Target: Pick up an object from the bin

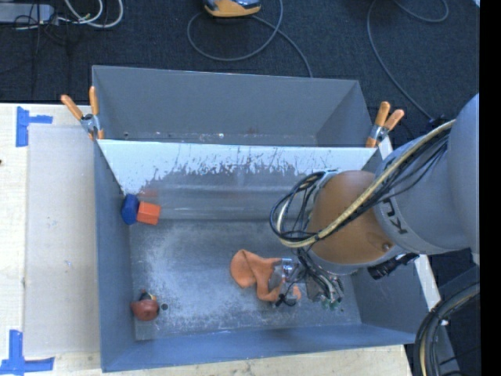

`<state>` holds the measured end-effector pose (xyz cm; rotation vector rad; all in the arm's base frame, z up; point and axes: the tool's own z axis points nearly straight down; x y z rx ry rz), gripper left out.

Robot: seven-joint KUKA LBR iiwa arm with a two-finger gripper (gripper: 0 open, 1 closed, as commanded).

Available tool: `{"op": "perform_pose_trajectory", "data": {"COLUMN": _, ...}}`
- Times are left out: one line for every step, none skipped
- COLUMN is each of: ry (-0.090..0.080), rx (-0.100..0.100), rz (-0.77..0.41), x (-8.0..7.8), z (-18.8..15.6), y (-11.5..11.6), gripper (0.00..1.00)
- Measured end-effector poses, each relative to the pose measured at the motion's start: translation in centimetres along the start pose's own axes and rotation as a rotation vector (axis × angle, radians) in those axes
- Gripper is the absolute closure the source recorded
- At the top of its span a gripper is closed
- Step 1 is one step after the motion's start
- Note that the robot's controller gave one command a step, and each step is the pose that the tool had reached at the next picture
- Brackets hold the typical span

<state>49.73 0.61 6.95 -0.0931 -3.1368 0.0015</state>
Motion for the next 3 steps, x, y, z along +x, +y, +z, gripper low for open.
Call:
{"op": "perform_pose_trajectory", "data": {"ry": 0.001, "rx": 0.0, "rz": 0.004, "x": 0.6, "z": -12.5, "y": -1.3, "gripper": 1.0}}
{"op": "perform_pose_trajectory", "data": {"ry": 0.001, "rx": 0.0, "rz": 0.003, "x": 0.6, "z": -12.5, "y": -1.3, "gripper": 1.0}}
{"op": "perform_pose_trajectory", "data": {"ry": 0.0, "rx": 0.0, "rz": -0.026, "x": 0.7, "z": -23.7, "y": -1.8, "gripper": 1.0}}
